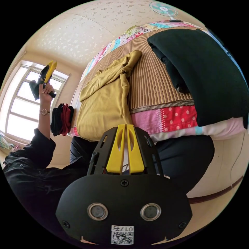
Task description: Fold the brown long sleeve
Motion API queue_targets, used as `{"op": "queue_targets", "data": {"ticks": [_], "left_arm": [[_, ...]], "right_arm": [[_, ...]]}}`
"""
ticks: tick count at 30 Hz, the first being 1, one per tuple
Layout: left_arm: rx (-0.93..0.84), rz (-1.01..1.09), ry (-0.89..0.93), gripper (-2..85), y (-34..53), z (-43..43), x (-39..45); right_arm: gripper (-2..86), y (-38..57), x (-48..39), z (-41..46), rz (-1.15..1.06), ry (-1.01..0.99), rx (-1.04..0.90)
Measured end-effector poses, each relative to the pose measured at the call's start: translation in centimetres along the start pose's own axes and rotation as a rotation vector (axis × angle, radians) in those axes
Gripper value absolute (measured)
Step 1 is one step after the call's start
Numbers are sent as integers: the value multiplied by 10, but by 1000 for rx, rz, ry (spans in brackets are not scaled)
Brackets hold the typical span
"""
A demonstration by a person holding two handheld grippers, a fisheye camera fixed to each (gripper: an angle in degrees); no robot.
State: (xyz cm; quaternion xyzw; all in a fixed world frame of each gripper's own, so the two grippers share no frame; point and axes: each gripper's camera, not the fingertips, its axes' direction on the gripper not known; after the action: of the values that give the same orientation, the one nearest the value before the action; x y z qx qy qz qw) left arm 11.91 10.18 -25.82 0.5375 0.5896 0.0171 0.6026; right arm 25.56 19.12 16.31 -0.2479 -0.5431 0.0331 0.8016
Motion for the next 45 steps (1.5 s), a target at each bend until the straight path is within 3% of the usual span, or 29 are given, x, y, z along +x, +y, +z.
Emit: {"op": "queue_targets", "data": {"ticks": [4, 8, 10, 13, 18, 26, 28, 32, 35, 37, 40, 45], "left_arm": [[-126, -220, -100, 99, 121, -18, -55], [-239, -309, -243, 99, 195, -16, -63], [-369, -362, -411, 98, 218, 9, -69], [-420, -258, -566, 78, 202, 32, -73], [-451, -160, -687, 58, 141, 59, -100], [-402, -284, -574, 51, 44, 11, -212], [-340, -331, -493, 61, 46, -45, -219], [-155, -394, -439, 74, 96, -169, -194], [-192, -443, -461, 105, 133, -248, -169], [-227, -523, -347, 121, 157, -292, -155], [-244, -632, -258, 124, 179, -331, -138], [-278, -717, -261, 118, 173, -380, -116]], "right_arm": [[13, -9, -9, -1, -12, 61, 89], [15, -26, -54, 6, -132, 173, 196], [15, -48, -74, 36, -160, 254, 152], [10, -88, -77, 97, -111, 428, 3], [8, -160, -83, 132, -106, 429, 1], [10, -252, -90, 179, -166, 509, 96], [10, -262, -92, 184, -146, 525, 119], [12, -260, -107, 192, -173, 603, 133], [13, -258, -117, 195, -192, 655, 136], [13, -259, -118, 190, -190, 647, 137], [14, -260, -117, 178, -180, 618, 137], [13, -254, -128, 137, -178, 608, 136]]}}
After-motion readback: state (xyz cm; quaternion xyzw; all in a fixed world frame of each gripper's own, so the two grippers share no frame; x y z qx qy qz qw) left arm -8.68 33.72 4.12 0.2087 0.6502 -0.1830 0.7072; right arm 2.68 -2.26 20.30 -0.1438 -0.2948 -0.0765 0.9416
